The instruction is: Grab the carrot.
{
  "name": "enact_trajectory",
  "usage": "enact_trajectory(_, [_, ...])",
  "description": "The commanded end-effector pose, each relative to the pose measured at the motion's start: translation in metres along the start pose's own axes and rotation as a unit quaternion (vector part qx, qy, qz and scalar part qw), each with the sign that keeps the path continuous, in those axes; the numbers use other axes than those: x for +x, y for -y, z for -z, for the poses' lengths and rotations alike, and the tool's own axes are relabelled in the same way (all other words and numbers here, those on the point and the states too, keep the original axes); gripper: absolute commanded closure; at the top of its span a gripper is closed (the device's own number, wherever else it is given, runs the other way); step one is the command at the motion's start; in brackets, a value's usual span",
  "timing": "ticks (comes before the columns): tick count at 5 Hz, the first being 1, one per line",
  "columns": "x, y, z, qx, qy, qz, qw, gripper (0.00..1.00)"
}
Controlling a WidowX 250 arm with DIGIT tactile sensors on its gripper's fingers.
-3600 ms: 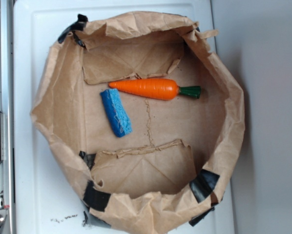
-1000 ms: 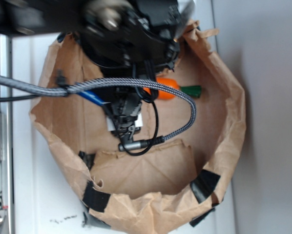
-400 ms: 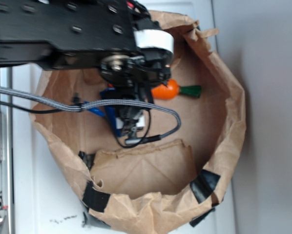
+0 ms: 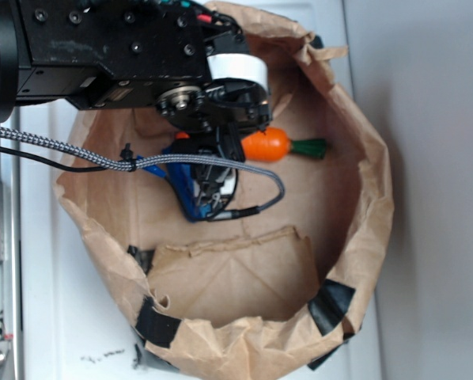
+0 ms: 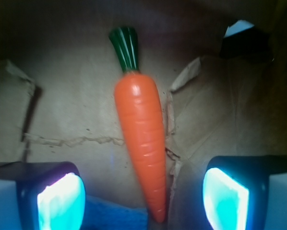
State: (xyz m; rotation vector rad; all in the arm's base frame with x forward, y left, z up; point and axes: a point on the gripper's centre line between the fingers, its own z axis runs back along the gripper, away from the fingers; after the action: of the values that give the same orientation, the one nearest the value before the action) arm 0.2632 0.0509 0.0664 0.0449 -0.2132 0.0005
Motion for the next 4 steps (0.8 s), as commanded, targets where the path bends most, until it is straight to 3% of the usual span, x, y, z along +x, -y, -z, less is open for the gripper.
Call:
enact_trajectory(1, [0.011,0.003,0.014,0.034,0.020,-0.015,0.999,0.00])
enact_trajectory(2, [0.044,0.001,0.039,0.044,0.015,-0.010,0.999,0.00])
enact_trajectory(3, [0.049,0.005,0.055,0.058,0.007,-0.005,0.998,0.00])
enact_trajectory(4, [0.050,0.005,0.069,0.076,0.006,-0.009,0.997,0.25])
